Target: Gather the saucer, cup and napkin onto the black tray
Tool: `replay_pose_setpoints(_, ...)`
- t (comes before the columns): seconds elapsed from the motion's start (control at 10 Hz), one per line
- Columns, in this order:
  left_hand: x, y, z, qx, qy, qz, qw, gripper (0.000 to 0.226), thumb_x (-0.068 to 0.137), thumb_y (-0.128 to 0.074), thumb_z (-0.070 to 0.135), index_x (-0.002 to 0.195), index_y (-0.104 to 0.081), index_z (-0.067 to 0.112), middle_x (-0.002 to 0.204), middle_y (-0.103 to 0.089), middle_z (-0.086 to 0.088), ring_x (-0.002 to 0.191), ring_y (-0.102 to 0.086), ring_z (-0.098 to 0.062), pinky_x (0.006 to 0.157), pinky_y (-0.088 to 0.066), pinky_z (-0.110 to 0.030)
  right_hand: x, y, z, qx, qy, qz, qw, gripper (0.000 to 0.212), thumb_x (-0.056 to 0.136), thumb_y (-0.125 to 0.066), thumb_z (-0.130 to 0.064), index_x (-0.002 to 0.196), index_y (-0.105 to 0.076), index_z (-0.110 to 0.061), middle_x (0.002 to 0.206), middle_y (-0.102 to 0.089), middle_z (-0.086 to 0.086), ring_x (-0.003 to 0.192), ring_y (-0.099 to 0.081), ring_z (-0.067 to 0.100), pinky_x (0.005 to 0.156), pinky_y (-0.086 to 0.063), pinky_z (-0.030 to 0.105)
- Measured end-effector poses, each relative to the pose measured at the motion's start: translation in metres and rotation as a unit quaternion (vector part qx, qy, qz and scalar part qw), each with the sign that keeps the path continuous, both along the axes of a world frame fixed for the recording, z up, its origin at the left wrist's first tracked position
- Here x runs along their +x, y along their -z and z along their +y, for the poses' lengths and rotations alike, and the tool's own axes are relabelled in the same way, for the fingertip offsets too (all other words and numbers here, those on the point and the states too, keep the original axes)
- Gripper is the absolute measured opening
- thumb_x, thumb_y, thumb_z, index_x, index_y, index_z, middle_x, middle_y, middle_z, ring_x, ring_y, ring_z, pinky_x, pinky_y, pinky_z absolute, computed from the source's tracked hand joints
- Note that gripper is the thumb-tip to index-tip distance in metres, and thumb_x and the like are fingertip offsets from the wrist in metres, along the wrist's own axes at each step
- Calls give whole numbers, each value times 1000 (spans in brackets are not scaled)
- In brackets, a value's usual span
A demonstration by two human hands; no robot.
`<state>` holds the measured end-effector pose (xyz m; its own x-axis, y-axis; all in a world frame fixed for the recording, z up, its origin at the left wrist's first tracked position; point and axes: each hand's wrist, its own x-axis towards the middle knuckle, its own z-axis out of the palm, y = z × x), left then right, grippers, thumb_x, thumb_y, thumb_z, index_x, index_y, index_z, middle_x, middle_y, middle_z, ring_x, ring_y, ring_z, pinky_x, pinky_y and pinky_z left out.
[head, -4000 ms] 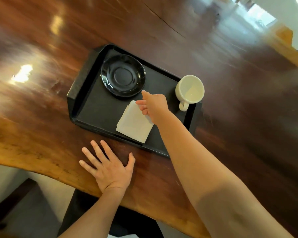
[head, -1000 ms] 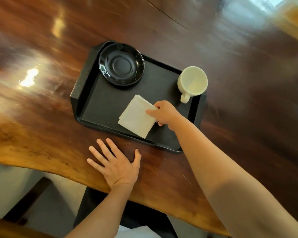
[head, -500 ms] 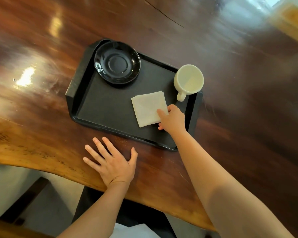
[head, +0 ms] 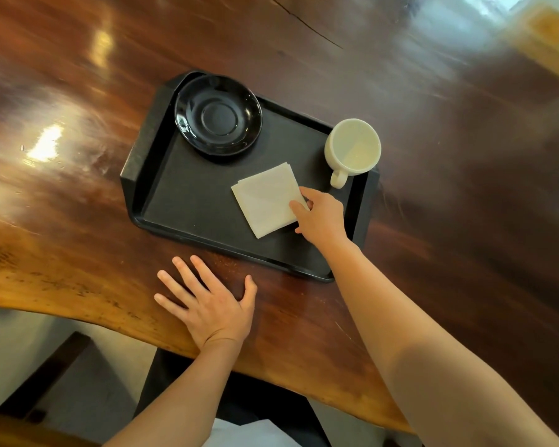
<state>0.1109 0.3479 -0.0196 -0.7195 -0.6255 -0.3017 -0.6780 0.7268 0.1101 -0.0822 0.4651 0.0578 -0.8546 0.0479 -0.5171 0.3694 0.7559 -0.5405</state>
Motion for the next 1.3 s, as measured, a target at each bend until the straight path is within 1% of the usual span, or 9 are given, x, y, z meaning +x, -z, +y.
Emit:
replay_pose_setpoints(0.1,-1,1,0,-1,-1,-1,1000,111,80,-35,80,161,-16,7,169,-14,-23,157,-6,-51,122,-2,-70,5,2,-5,-2,7,-7,1000,46,101,-58,-24,146,-52,-16,126,-62,10,92,-70,27,70,-63,32)
replay_pose_setpoints(0.3,0,1,-1,0,-1,3,1000,110,81,-31,80,161,-17,6,169,-15,-24,157,-5,-51,122,-1,-69,8,6,-5,-4,30,16,999,46,99,-62,-26,143,-55,-17,116,-66,9,86,-71,22,77,-63,35)
replay_pose_setpoints(0.4,0,0,0,2,1,4,1000,110,81,-30,80,162,-16,5,169,-14,-24,157,-4,-51,122,1,-68,7,3,-1,-17,46,29,998,46,97,-64,-26,141,-56,-16,100,-70,3,88,-71,21,93,-58,44)
replay_pose_setpoints(0.6,0,0,0,4,-1,2,1000,110,81,-28,80,162,-16,6,170,-14,-24,157,-5,-51,122,-1,-69,14,3,5,-18,61,34,997,38,95,-67,-22,133,-65,-15,111,-70,4,92,-72,22,92,-59,44)
replay_pose_setpoints(0.7,0,0,0,4,0,-1,1000,110,81,-28,80,162,-16,6,170,-14,-24,157,-5,-51,122,-1,-69,17,3,4,-29,65,33,997,31,96,-65,-17,126,-69,-13,107,-70,5,83,-73,22,88,-61,43)
replay_pose_setpoints(1.0,0,1,-1,13,5,-8,1000,111,81,-27,81,162,-16,6,170,-13,-23,157,-4,-50,122,-2,-70,15,3,3,-26,70,24,997,29,96,-66,-14,123,-72,-11,105,-72,4,79,-73,18,86,-62,39)
replay_pose_setpoints(1.1,-2,-1,-1,11,7,-7,1000,110,81,-27,81,162,-16,6,170,-13,-23,157,-5,-50,122,-1,-69,14,1,4,-29,74,19,997,29,95,-68,-15,124,-71,-11,106,-72,4,82,-73,19,88,-61,41)
replay_pose_setpoints(1.2,0,2,-2,14,6,-4,1000,109,82,-27,80,161,-17,6,170,-14,-23,157,-5,-50,122,-1,-69,16,0,10,-24,80,21,996,31,94,-70,-16,124,-70,-12,110,-72,5,94,-72,20,93,-59,41)
replay_pose_setpoints(1.3,0,3,-1,-15,-2,18,1000,109,82,-27,80,161,-17,6,170,-14,-23,157,-4,-50,122,0,-69,23,-7,18,20,54,27,998,29,95,-67,-16,124,-70,-12,114,-72,6,99,-67,16,94,-53,28)
